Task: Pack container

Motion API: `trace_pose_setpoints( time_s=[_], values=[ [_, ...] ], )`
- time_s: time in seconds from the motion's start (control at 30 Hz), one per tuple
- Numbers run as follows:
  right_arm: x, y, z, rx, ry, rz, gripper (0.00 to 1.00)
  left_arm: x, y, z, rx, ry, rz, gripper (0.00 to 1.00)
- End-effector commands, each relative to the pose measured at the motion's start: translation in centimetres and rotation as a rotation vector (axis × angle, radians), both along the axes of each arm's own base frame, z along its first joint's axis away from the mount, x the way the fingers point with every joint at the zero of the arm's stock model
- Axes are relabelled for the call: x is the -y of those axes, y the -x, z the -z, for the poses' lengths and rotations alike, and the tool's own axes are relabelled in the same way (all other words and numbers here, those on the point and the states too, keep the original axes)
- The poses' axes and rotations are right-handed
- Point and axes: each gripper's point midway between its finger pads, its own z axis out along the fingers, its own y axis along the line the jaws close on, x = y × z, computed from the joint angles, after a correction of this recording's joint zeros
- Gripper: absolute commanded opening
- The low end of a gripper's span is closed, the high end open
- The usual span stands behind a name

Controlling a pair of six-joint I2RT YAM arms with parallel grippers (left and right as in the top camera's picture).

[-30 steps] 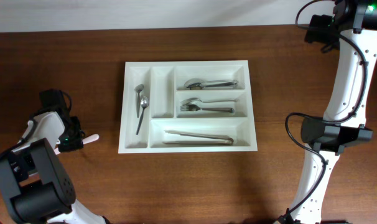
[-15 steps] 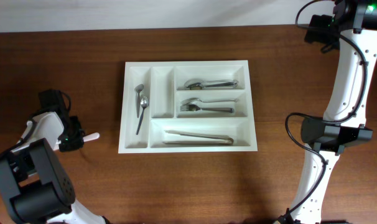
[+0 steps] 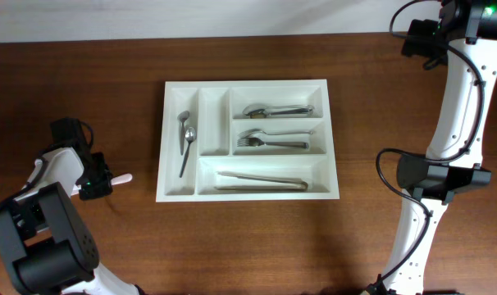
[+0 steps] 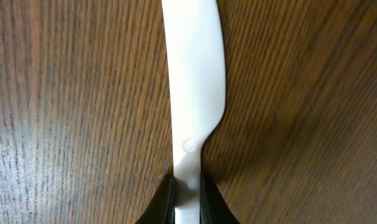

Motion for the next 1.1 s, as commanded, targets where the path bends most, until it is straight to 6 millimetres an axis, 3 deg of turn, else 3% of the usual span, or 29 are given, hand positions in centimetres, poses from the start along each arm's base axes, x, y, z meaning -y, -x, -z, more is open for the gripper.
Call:
trace_pose_setpoints(
  time_s=[0.0,0.6,1.07],
  values=[
    [-0.1,0.7,-2.4,0.049,0.010,-0.005,0.99,4.8,5.6,6.7,-0.210,0.206,0.018,0.02],
    [-0.1,0.7,-2.4,0.049,0.010,-0.005,0.99,3.6,5.4,6.6,-0.220,0.141,0.116,0.02],
    [-0.1,0.7,-2.4,0.049,0.010,-0.005,0.99,1.5,-0.3,4.0,-0.101,0.073,0.334,0.02]
  ],
)
